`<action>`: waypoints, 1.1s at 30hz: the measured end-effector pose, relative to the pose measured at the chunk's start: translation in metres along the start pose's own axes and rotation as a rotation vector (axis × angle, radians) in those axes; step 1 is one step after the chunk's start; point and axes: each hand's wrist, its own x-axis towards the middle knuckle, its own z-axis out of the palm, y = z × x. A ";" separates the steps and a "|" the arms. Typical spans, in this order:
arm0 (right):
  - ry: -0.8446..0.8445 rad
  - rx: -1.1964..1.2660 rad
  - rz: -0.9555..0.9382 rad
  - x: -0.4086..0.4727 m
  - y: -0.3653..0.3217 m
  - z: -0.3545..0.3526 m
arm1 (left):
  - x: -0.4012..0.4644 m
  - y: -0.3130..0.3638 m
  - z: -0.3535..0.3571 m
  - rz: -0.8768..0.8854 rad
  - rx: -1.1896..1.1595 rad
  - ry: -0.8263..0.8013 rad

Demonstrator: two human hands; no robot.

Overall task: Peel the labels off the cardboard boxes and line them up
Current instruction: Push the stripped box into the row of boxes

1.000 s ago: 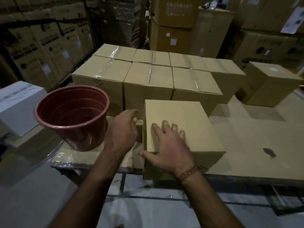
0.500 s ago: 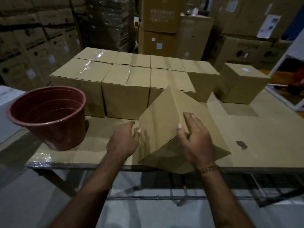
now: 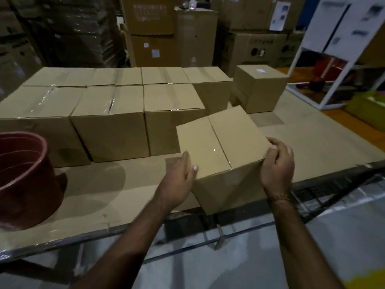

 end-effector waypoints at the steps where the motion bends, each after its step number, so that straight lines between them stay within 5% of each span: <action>1: 0.034 -0.004 0.005 0.003 0.010 -0.001 | 0.004 0.006 0.008 0.016 -0.004 -0.004; 5: 0.089 0.017 -0.021 0.015 0.052 -0.012 | 0.025 0.031 0.041 0.081 0.022 -0.029; 13: -0.305 -0.234 -0.201 0.073 0.116 -0.028 | 0.077 0.073 0.080 0.002 0.029 0.128; 23: -0.438 -0.402 -0.201 0.150 0.126 -0.014 | 0.127 0.097 0.117 -0.090 -0.049 0.398; 33: -0.496 -0.412 -0.200 0.219 0.139 0.039 | 0.190 0.087 0.082 0.120 0.392 0.461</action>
